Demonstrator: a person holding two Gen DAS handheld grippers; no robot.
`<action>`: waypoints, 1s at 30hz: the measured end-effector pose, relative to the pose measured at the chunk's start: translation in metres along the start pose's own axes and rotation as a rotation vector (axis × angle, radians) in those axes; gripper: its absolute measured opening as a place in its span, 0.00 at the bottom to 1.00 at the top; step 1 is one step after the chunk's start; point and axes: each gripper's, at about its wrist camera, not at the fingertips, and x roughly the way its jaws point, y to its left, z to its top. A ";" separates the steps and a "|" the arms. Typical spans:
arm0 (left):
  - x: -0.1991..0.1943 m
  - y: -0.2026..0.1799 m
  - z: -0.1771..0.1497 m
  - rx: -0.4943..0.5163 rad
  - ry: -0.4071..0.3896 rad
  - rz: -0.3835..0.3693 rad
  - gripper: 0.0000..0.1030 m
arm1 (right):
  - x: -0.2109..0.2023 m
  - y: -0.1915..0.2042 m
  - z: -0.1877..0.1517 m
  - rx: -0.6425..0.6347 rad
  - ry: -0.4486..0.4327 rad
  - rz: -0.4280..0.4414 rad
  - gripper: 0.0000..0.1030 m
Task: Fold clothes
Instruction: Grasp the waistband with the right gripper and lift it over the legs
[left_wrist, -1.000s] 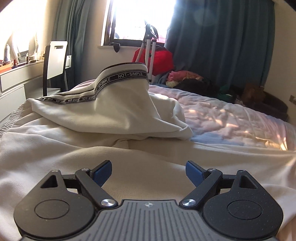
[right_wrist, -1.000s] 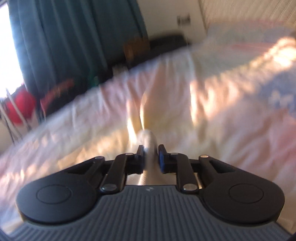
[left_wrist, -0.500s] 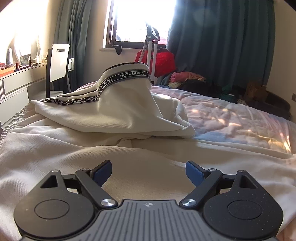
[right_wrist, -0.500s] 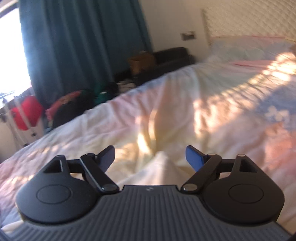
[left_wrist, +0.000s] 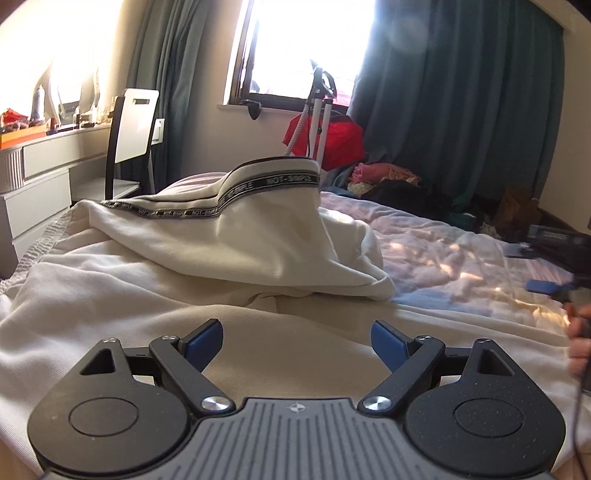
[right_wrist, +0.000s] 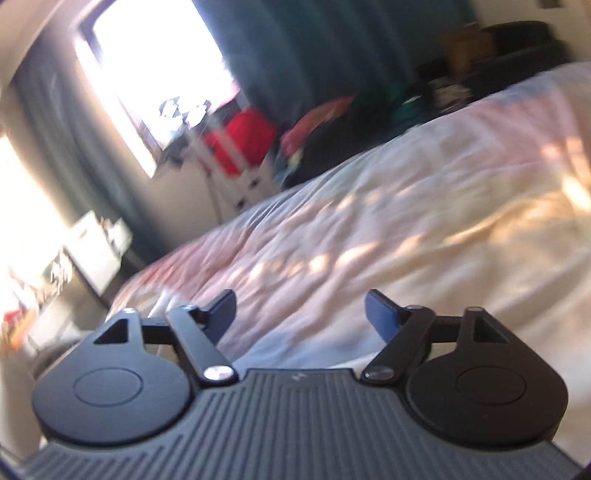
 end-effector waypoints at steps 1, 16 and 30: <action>0.003 0.002 0.000 -0.005 0.002 -0.001 0.86 | 0.020 0.015 -0.002 -0.002 0.038 0.019 0.69; 0.064 0.054 -0.002 -0.058 -0.005 -0.023 0.88 | 0.208 0.131 -0.037 0.112 0.196 0.110 0.29; 0.034 0.059 0.006 -0.097 -0.067 -0.016 0.88 | 0.050 0.139 0.007 0.006 -0.477 -0.257 0.16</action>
